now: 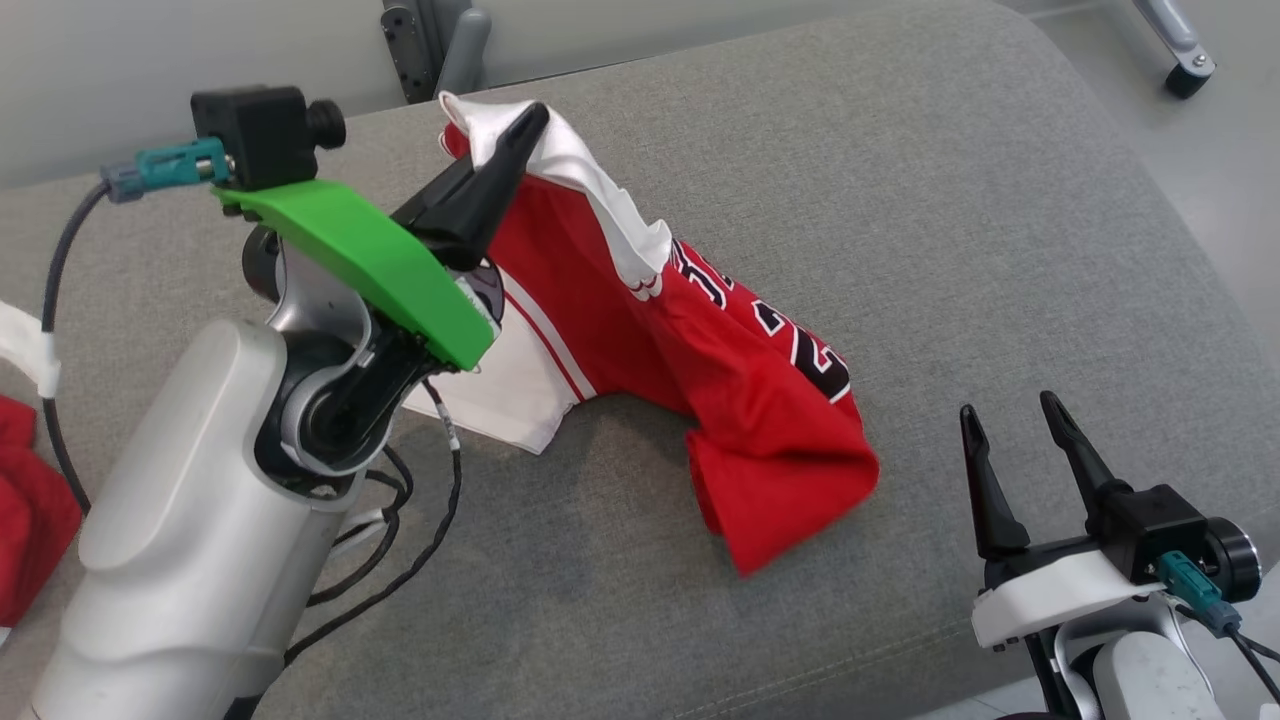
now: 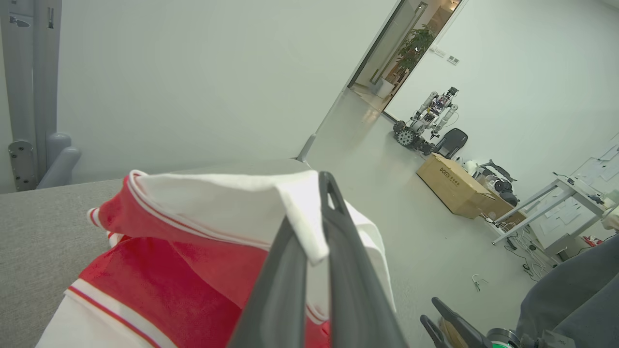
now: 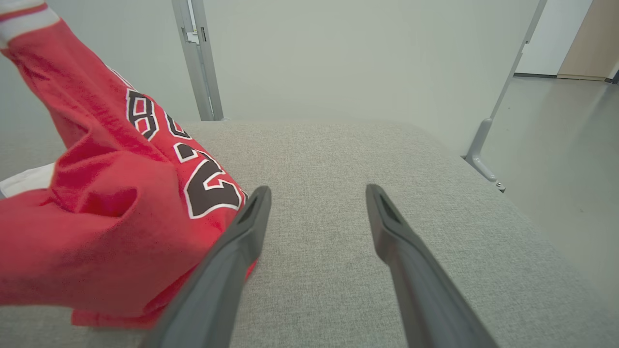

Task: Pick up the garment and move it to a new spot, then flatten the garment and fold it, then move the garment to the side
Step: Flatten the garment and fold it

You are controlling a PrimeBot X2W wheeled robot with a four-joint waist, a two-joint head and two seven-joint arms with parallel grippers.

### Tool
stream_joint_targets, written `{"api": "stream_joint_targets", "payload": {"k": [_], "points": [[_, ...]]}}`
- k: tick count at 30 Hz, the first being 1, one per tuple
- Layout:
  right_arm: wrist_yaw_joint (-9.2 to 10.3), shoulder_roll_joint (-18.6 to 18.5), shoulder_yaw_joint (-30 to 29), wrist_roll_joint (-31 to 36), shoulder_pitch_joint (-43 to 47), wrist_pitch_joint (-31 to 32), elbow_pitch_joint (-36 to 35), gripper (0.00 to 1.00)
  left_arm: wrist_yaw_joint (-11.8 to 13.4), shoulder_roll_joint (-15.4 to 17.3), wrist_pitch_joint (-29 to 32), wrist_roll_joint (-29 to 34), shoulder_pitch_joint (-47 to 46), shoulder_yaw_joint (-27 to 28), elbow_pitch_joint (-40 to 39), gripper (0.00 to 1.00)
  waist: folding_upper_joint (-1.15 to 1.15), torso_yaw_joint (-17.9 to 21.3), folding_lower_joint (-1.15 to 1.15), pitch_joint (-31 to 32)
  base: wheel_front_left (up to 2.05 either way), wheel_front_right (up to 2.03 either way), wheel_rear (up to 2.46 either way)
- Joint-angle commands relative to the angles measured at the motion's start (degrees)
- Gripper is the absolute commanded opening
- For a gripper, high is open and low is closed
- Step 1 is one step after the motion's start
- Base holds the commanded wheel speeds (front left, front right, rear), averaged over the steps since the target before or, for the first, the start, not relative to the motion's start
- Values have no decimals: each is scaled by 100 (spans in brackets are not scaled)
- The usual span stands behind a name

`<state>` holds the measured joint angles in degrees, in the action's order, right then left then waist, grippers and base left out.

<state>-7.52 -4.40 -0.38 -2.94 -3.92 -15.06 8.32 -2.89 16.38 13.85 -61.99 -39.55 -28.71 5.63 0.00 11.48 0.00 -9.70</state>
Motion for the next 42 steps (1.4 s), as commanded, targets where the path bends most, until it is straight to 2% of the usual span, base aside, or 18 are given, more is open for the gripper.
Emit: {"api": "stream_joint_targets", "payload": {"k": [1,8,13,21,27,36,39,42], "points": [[6,6,27,-39,-79,-18,7,100,66,29,101,-48,-179,6,-107,0,0,-1,0,-5,0,0,0],[6,78,92,-79,-172,-18,36,100,333,37,663,140,-869,-185,-472,0,0,74,0,-5,0,0,0],[6,117,104,-125,-199,-18,67,100,460,-148,775,271,-1280,-277,-286,0,0,189,0,2,0,0,0],[6,145,177,-293,-255,-18,95,100,705,-804,468,382,-1933,-274,318,0,0,420,0,-117,0,0,0],[6,147,264,-512,-345,-18,124,100,769,-1190,310,549,-2329,-629,717,0,0,583,0,-228,0,0,0],[6,146,453,-718,-442,-18,164,100,905,-1339,-198,354,-2784,-893,1147,0,0,841,0,-375,0,0,0],[6,146,481,-754,-474,-18,177,100,946,-1344,-299,36,-2859,-897,1282,0,0,918,0,-415,0,0,0],[6,147,507,-807,-542,-18,154,100,1025,-1340,-600,-266,-2868,-1251,1532,0,0,974,0,-528,0,0,0]]}}
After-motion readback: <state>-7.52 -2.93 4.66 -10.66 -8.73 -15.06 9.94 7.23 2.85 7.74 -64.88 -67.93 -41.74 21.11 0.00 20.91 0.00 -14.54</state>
